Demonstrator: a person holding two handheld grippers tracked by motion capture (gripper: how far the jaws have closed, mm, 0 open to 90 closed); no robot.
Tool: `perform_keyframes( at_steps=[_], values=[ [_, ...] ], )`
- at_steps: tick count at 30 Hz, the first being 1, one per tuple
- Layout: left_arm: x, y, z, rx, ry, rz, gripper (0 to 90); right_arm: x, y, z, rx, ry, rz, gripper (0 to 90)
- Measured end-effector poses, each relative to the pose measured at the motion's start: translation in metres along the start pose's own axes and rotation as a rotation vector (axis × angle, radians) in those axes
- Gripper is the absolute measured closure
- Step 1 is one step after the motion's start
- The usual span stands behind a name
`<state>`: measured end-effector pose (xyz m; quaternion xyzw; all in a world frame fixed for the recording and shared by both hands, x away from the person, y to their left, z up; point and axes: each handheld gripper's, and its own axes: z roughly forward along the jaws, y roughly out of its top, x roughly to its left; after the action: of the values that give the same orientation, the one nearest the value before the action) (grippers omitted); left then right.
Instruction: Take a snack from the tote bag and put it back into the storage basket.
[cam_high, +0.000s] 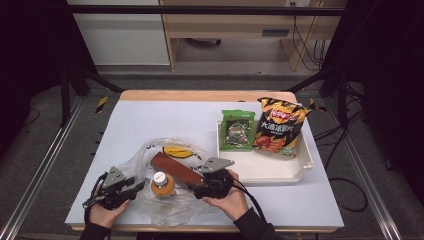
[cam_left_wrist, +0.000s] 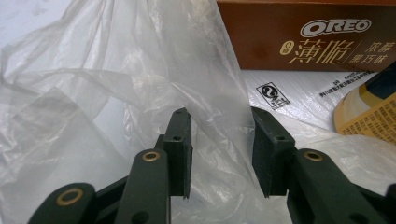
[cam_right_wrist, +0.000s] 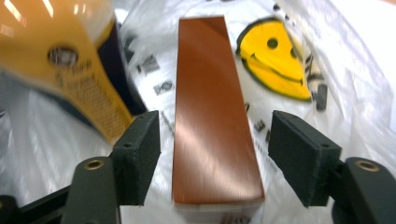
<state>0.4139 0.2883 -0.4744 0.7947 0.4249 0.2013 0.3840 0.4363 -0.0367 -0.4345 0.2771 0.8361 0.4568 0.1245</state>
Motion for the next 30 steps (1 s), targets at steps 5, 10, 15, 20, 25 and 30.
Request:
perform_keyframes(
  at_steps=[5, 10, 15, 20, 25, 30],
  values=[
    [0.002, 0.001, -0.004, -0.019, 0.001, -0.010, 61.4, 0.000, 0.009, 0.016, 0.029, -0.009, 0.007, 30.9],
    [0.001, 0.000, -0.002, -0.008, 0.000, -0.018, 61.5, 0.000, 0.009, 0.032, 0.097, -0.009, 0.007, 30.9],
    [0.000, 0.000, 0.000, -0.004, 0.000, -0.012, 62.0, 0.001, 0.006, 0.041, 0.129, -0.008, -0.005, 34.8],
    [0.001, -0.001, 0.000, -0.002, -0.001, -0.009, 62.2, 0.001, 0.004, 0.046, 0.140, -0.005, -0.009, 41.0],
    [0.001, -0.001, 0.000, 0.001, -0.001, -0.004, 62.2, 0.001, 0.004, 0.046, 0.136, 0.000, -0.016, 43.2],
    [0.001, -0.001, 0.000, 0.003, -0.001, -0.003, 62.4, 0.001, 0.005, 0.042, 0.139, 0.009, -0.025, 43.5]
  ],
)
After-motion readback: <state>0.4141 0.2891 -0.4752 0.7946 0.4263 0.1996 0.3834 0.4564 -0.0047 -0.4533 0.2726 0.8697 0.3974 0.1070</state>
